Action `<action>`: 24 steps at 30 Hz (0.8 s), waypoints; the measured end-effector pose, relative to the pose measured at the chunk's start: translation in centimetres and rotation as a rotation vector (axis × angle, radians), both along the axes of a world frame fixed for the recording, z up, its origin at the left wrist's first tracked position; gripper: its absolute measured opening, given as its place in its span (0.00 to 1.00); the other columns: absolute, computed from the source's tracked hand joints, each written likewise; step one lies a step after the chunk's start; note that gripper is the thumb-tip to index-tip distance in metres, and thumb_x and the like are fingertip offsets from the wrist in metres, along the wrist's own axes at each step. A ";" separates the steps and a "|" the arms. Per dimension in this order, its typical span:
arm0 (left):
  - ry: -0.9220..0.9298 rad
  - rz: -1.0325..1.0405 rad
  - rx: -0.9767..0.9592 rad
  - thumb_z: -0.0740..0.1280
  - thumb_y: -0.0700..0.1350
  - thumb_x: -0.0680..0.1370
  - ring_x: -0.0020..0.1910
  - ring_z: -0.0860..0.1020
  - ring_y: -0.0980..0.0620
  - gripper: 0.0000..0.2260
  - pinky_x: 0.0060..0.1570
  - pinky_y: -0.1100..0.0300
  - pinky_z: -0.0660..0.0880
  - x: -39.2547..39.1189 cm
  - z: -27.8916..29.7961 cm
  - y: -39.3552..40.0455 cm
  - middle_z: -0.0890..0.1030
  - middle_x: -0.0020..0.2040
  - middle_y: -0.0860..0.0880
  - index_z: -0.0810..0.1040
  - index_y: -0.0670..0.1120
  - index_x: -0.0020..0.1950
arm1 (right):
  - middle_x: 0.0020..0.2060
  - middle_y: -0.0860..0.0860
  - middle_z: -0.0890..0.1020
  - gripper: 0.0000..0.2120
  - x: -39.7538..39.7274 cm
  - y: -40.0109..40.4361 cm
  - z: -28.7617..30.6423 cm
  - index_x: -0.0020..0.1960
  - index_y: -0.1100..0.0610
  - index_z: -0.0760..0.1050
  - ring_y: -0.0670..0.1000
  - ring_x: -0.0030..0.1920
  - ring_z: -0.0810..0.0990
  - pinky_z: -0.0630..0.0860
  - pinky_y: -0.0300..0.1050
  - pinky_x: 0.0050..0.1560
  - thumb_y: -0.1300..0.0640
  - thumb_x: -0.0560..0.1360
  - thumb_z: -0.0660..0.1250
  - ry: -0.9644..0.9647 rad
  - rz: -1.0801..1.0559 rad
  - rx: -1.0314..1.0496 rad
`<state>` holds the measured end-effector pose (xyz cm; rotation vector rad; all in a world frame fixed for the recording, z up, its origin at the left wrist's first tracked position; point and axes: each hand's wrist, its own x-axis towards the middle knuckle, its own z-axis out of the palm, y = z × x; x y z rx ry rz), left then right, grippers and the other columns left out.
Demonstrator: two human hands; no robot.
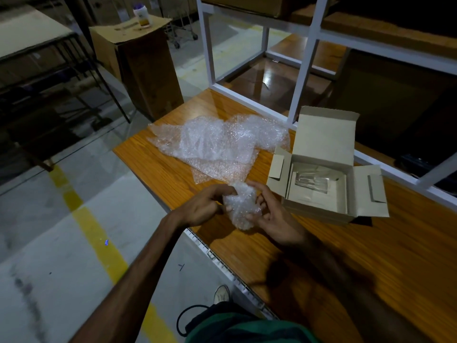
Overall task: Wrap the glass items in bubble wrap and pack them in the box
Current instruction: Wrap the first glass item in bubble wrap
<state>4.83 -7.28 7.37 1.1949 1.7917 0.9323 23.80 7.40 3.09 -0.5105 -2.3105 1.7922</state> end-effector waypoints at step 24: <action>-0.416 0.238 0.241 0.61 0.42 0.86 0.66 0.81 0.42 0.17 0.58 0.47 0.82 6.4 0.1 2.3 0.81 0.68 0.44 0.73 0.46 0.75 | 0.62 0.44 0.77 0.23 2.4 2.0 2.1 0.65 0.49 0.78 0.45 0.62 0.79 0.85 0.43 0.51 0.52 0.73 0.80 0.123 -0.210 0.187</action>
